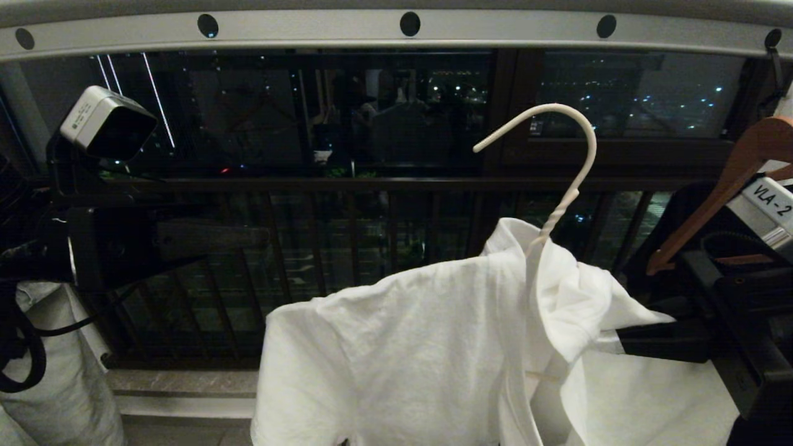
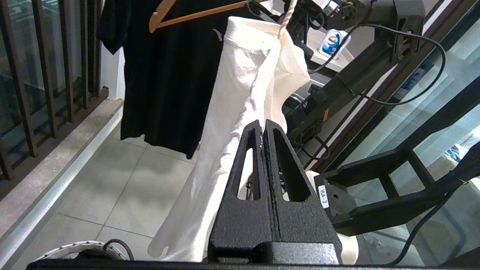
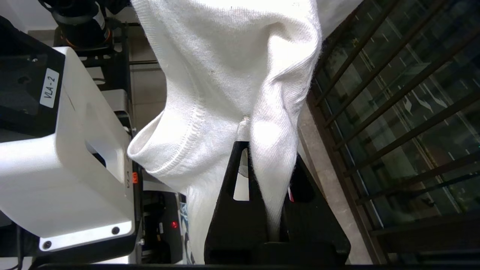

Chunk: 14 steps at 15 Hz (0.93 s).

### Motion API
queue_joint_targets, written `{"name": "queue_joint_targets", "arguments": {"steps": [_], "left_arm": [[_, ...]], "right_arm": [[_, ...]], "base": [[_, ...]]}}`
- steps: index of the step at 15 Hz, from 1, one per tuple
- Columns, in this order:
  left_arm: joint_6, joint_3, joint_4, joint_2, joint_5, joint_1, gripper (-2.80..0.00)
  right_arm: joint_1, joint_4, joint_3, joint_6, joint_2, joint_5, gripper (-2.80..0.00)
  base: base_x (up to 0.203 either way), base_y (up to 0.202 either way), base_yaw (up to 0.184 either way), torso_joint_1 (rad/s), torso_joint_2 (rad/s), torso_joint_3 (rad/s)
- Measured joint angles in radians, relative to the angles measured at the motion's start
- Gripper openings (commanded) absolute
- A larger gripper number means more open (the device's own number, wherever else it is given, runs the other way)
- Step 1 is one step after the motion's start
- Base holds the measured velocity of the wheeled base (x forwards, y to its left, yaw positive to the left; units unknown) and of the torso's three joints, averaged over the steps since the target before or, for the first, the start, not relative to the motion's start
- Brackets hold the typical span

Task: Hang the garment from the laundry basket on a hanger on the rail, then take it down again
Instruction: Hang the clothes rack on the clothesline

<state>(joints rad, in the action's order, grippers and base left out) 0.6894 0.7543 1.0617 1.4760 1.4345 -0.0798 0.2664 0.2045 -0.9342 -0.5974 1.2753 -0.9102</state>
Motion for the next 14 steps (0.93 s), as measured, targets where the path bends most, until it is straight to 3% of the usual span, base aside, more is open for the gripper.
{"name": "queue_joint_targets", "arguments": {"steps": [10,14], "left_arm": [[0.001,0.004,0.0,0.007,-0.001,0.0,-2.8],[0.001,0.004,0.0,0.008,-0.002,0.0,-2.8]], "right_arm": [[0.067,0.018,0.158,0.004,-0.138,0.006,-2.8],[0.071,0.073,0.175,0.04,-0.227,0.006,-2.8]], "base": [[0.0,0.0,0.0,0.0,0.0,0.0],[0.0,0.0,0.0,0.0,0.0,0.0]]}}
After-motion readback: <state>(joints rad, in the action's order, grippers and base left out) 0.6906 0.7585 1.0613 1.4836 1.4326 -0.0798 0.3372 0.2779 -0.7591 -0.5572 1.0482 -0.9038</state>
